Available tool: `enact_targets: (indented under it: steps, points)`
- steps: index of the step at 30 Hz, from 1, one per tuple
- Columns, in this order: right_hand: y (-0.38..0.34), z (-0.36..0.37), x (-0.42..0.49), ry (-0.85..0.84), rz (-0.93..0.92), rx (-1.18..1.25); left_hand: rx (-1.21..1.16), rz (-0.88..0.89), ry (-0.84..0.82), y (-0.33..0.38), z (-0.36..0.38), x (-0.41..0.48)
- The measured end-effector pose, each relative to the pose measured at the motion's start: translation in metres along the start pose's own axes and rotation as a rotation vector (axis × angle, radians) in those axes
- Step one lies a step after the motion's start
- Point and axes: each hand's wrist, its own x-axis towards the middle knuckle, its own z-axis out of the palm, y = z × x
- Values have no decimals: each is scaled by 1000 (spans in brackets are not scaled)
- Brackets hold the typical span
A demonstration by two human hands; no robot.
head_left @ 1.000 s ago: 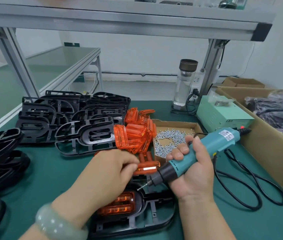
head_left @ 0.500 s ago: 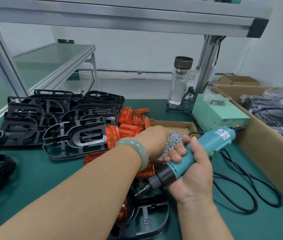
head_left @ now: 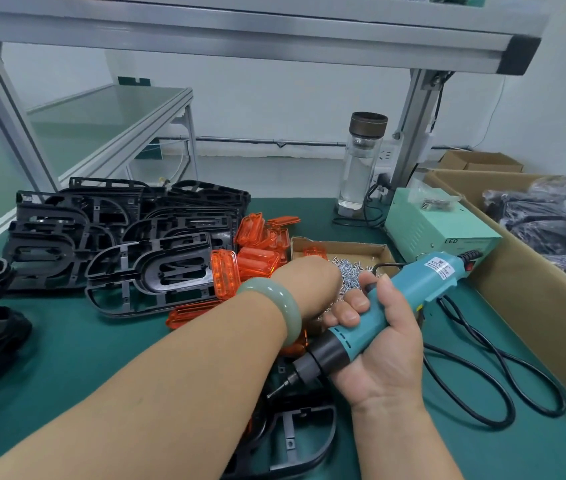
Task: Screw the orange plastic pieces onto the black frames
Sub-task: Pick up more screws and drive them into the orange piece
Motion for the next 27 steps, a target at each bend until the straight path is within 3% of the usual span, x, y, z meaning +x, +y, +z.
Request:
enact_targets:
  steps: [9, 27]
  points:
    - [-2, -1, 1, -9, 2, 6, -377, -47, 295, -17, 2, -2]
    - [0, -3, 0, -22, 17, -2, -640, -84, 432, -16, 5, -12]
